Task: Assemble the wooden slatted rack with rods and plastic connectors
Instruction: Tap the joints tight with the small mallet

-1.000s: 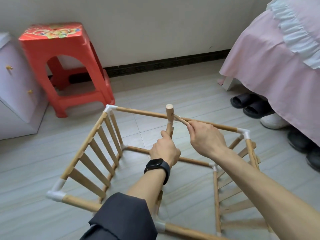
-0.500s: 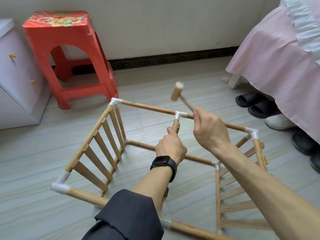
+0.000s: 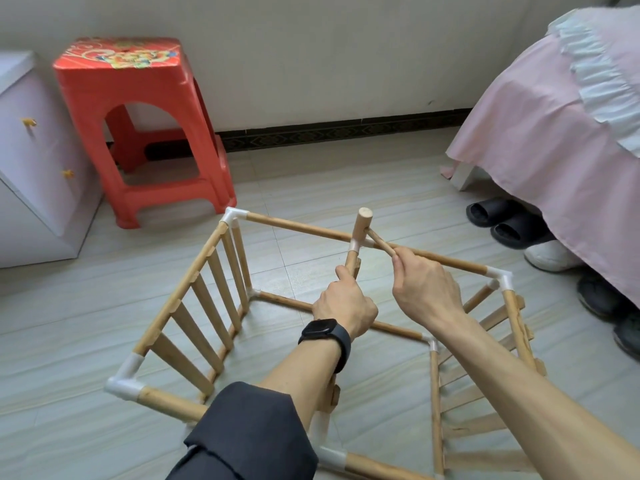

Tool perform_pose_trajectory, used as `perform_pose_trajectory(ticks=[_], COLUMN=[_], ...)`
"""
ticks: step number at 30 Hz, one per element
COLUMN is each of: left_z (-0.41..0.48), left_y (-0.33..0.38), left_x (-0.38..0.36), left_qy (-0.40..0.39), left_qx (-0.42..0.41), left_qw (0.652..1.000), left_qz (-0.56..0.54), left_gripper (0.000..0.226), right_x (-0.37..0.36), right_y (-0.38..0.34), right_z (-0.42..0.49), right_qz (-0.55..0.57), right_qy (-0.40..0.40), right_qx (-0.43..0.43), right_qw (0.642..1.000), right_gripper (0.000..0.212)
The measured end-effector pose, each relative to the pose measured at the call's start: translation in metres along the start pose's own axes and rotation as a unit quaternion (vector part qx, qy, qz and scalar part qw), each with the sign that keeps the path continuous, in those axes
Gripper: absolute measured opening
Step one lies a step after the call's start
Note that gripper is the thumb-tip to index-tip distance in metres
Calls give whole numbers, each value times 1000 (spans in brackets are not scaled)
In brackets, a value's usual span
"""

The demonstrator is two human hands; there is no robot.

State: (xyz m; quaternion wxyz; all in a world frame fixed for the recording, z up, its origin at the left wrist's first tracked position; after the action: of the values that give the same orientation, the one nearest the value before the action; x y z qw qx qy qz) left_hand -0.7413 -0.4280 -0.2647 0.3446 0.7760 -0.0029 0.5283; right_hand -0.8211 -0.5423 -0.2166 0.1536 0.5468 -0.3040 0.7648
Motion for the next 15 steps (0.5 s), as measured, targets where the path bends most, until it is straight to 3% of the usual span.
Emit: perform_pose_trajectory(ticks=[3, 4, 5, 7, 9, 10, 12, 15], left_z=[8, 12, 17, 27, 27, 27, 29, 24], left_y=[-12, -21, -31, -63, -107, -131, -181, -215], left_x=[15, 31, 53, 108, 154, 168, 175, 145], left_qy=[-161, -166, -128, 35, 180, 209, 162, 36], left_qx=[-46, -61, -77, -79, -45, -8, 93, 164], left_qw=[986, 984, 988, 995, 975, 967, 974, 985], left_qz=[22, 24, 23, 46, 123, 147, 129, -42], left_gripper=[43, 48, 50, 40, 43, 46, 49, 50], right_x=[0, 0, 1, 2, 1, -1, -7, -21], right_y=[-3, -8, -15, -34, -58, -71, -96, -128], right_z=[-9, -11, -12, -12, -11, -11, -11, -10], right_qz=[9, 15, 27, 51, 72, 85, 112, 130], right_qy=[-14, -18, -19, -18, -15, -15, -29, -76], right_qx=[-10, -5, 3, 21, 40, 48, 62, 86], right_qw=[1000, 1000, 999, 998, 996, 995, 991, 985], right_gripper=[27, 26, 24, 21, 22, 23, 23, 21])
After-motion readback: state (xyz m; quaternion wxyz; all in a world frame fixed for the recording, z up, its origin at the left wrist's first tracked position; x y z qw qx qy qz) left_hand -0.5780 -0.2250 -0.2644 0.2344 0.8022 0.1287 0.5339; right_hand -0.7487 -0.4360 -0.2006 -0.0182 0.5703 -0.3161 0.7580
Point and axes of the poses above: each hand's wrist, its own z-axis towards the middle knuckle, its own x-axis out of the back of the hand, y = z × x, the point moved 6 cm from there along z, towards the middle knuckle, and after that the axes turned 4 degrees about y, right-handed, at the moved point
